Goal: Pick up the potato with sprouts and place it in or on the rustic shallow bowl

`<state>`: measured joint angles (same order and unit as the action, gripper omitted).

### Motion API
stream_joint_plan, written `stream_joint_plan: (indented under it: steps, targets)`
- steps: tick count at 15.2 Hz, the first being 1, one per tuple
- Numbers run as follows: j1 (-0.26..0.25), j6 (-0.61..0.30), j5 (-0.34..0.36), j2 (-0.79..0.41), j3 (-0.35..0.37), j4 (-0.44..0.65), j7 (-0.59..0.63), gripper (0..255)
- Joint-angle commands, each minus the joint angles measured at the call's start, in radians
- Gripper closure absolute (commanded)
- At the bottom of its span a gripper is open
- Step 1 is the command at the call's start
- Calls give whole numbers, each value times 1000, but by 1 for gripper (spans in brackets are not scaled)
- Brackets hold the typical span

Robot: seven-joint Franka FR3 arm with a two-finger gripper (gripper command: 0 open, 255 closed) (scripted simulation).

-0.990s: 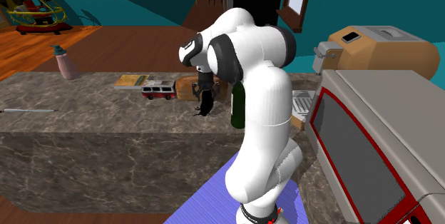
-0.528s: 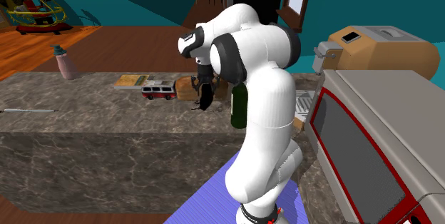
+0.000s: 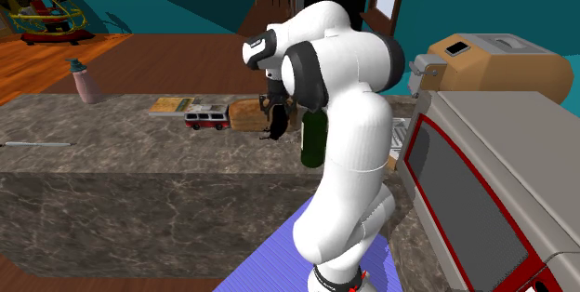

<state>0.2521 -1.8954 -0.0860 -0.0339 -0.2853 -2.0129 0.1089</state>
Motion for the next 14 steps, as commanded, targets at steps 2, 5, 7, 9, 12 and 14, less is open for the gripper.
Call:
stream_joint_plan:
  steps: [2,5,7,9,12,14]
  targets:
    - [34,-6,20,35,-34,-43,-60,255]
    - [69,-12,40,58,-69,-75,-121,255]
    - [92,-15,53,70,-93,-90,-164,255]
    - [116,-18,65,77,-117,-101,-207,255]
    - [152,-21,81,80,-156,-109,-274,255]
    - [176,-23,89,77,-182,-109,-321,255]
